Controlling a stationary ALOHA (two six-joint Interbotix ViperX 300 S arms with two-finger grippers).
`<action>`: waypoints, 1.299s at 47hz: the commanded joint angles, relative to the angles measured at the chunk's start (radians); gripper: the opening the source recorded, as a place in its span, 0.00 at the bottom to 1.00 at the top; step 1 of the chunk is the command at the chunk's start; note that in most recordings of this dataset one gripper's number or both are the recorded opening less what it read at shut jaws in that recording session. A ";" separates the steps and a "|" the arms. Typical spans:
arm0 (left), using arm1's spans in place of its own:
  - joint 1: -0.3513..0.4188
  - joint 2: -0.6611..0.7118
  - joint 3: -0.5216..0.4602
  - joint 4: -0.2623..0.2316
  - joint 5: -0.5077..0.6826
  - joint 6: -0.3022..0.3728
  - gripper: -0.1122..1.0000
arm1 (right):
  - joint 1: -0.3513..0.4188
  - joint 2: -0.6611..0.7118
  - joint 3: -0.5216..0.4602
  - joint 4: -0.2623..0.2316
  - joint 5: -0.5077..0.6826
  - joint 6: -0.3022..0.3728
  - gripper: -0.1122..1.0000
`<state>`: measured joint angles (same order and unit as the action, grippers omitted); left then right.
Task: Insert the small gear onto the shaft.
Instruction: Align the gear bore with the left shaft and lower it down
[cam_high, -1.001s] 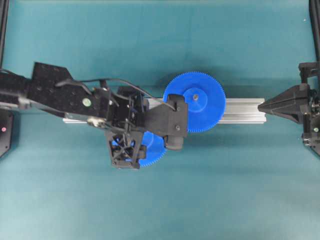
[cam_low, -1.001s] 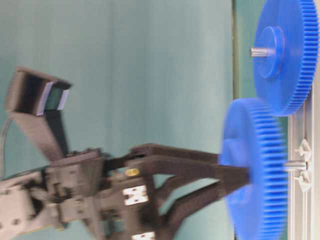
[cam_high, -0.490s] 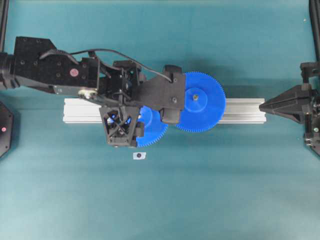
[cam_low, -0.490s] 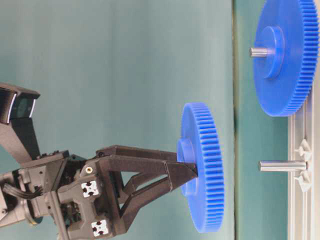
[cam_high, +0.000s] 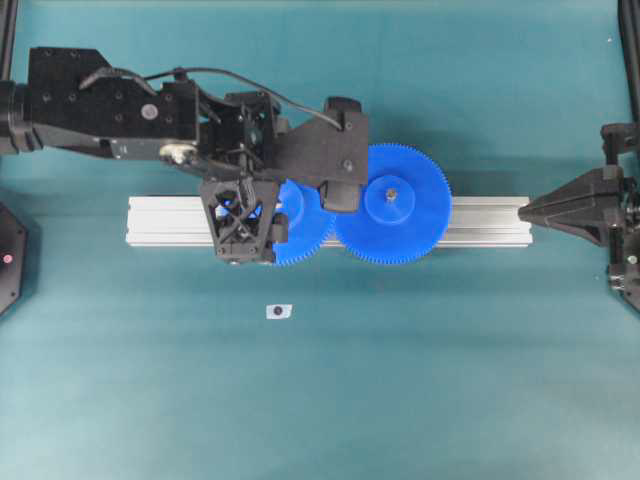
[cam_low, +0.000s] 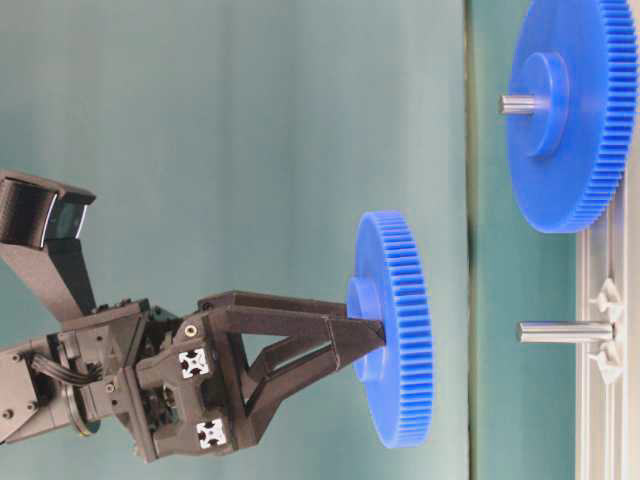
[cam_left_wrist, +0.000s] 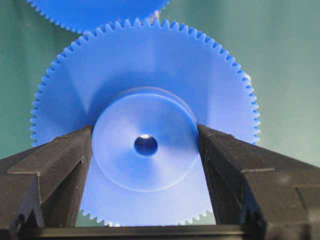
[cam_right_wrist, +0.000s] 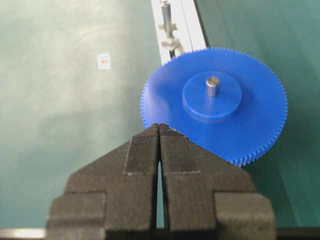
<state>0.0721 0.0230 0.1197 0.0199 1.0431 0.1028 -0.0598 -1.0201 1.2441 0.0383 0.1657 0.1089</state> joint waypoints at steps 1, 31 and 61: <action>0.002 -0.041 -0.017 0.003 -0.005 0.002 0.73 | -0.003 0.005 -0.009 0.000 -0.006 0.009 0.10; 0.002 -0.005 0.074 0.003 -0.101 -0.008 0.73 | -0.003 -0.002 -0.003 0.000 -0.006 0.009 0.10; 0.003 0.069 0.097 0.003 -0.137 0.003 0.73 | -0.012 -0.002 -0.003 0.000 -0.006 0.009 0.10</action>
<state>0.0721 0.1135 0.2255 0.0215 0.9143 0.1043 -0.0660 -1.0262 1.2517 0.0383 0.1657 0.1089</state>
